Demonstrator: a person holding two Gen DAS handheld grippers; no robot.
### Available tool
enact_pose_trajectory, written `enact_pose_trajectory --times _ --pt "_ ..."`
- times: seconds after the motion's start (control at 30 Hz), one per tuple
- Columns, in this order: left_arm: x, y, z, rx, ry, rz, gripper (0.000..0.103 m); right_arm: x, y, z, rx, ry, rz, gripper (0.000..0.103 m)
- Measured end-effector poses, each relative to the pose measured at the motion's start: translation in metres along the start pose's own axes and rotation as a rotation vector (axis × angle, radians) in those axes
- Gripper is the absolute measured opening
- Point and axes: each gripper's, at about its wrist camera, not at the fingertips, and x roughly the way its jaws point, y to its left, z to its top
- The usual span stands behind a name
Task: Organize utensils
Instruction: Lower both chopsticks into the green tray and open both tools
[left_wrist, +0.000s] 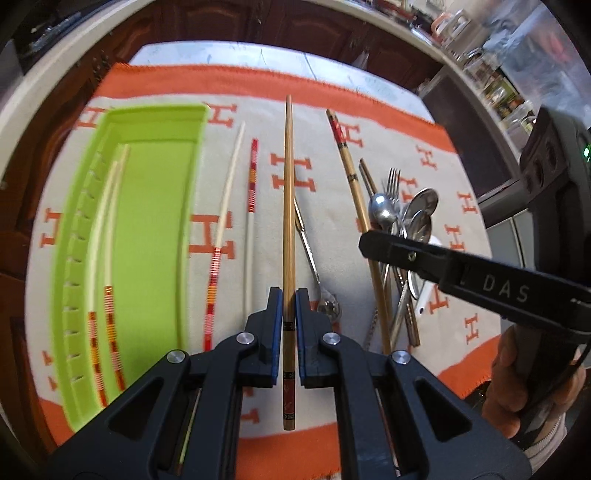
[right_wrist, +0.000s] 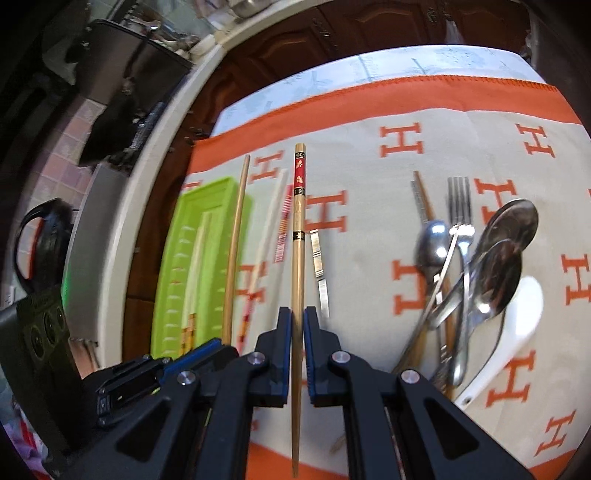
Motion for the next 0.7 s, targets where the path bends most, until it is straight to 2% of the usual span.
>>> enact_pose_trajectory --times 0.23,0.3,0.47,0.57,0.7 --pt "-0.038 0.023 -0.006 -0.018 -0.054 0.031 0.005 0.002 0.045 -0.012 -0.036 0.009 0.078 0.006" --pt "-0.047 0.031 -0.009 -0.015 -0.071 0.068 0.005 0.006 0.054 -0.015 -0.036 0.014 0.094 0.006" --pt "-0.056 0.05 -0.014 -0.019 -0.097 0.113 0.005 0.028 0.074 -0.017 -0.027 0.024 0.095 0.006" --pt "-0.057 0.062 -0.014 -0.017 -0.115 0.166 0.005 0.04 0.085 -0.016 -0.029 0.027 0.083 0.006" --pt "-0.052 0.08 -0.012 -0.047 -0.108 0.191 0.005 0.054 0.095 -0.009 -0.032 0.025 0.067 0.006"
